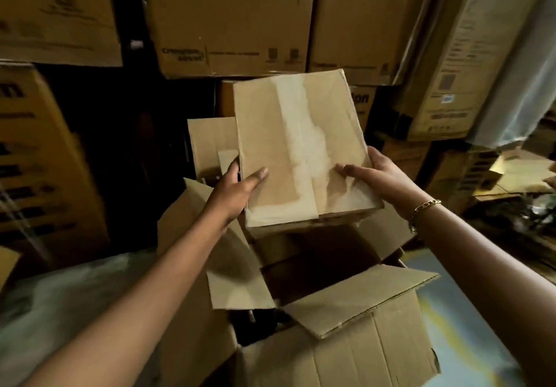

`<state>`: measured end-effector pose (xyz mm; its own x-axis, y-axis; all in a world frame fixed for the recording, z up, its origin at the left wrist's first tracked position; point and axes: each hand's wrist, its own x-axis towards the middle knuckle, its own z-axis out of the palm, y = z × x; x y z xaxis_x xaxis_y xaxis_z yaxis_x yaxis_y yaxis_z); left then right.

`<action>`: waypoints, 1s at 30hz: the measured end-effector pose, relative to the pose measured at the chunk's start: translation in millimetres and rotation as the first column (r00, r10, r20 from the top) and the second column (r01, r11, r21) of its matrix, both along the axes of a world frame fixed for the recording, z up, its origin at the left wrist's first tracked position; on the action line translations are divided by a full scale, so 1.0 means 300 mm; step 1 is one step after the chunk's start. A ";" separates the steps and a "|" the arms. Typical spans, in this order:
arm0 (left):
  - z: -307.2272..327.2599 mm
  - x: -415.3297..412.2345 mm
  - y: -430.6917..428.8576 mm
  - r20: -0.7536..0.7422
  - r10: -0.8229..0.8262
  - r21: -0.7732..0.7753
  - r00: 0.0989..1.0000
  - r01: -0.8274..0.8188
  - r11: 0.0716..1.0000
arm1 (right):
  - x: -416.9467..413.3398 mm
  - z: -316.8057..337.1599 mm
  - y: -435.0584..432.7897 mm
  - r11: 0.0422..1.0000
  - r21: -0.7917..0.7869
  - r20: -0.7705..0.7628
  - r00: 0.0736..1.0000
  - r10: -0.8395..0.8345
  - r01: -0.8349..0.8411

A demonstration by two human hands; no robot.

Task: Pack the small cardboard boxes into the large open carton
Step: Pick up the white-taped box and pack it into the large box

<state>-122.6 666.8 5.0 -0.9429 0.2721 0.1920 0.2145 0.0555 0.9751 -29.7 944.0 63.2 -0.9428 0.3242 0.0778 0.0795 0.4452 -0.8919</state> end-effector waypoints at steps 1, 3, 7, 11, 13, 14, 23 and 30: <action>-0.009 0.004 0.024 0.034 0.031 -0.012 0.999 -0.031 0.999 | -0.015 -0.003 0.027 1.000 -0.004 0.041 0.999 0.017 -0.017; -0.026 0.012 0.067 0.104 0.077 -0.040 0.992 -0.073 0.997 | -0.053 -0.011 0.070 0.999 -0.024 0.111 0.993 0.042 -0.040; -0.052 0.040 0.114 0.233 0.155 -0.047 0.960 -0.148 0.988 | -0.142 -0.041 0.129 0.995 0.019 0.244 0.965 0.094 -0.102; -0.077 0.058 0.130 0.291 0.199 -0.100 0.936 -0.177 0.979 | -0.198 -0.089 0.166 0.983 0.029 0.379 0.912 0.156 -0.180; -0.093 0.053 0.129 0.306 0.216 -0.100 0.927 -0.194 0.976 | -0.217 -0.113 0.169 0.977 0.026 0.399 0.899 0.183 -0.210; -0.098 0.048 0.131 0.309 0.224 -0.114 0.924 -0.198 0.974 | -0.228 -0.126 0.169 0.977 0.023 0.394 0.900 0.186 -0.212; -0.183 -0.023 0.165 0.380 0.210 -0.262 0.901 -0.113 0.959 | -0.319 -0.273 0.210 0.972 0.017 0.461 0.864 0.202 -0.236; -0.289 -0.052 0.211 0.339 0.277 -0.446 0.899 -0.105 0.889 | -0.382 -0.429 0.255 0.970 -0.097 0.510 0.826 0.241 -0.223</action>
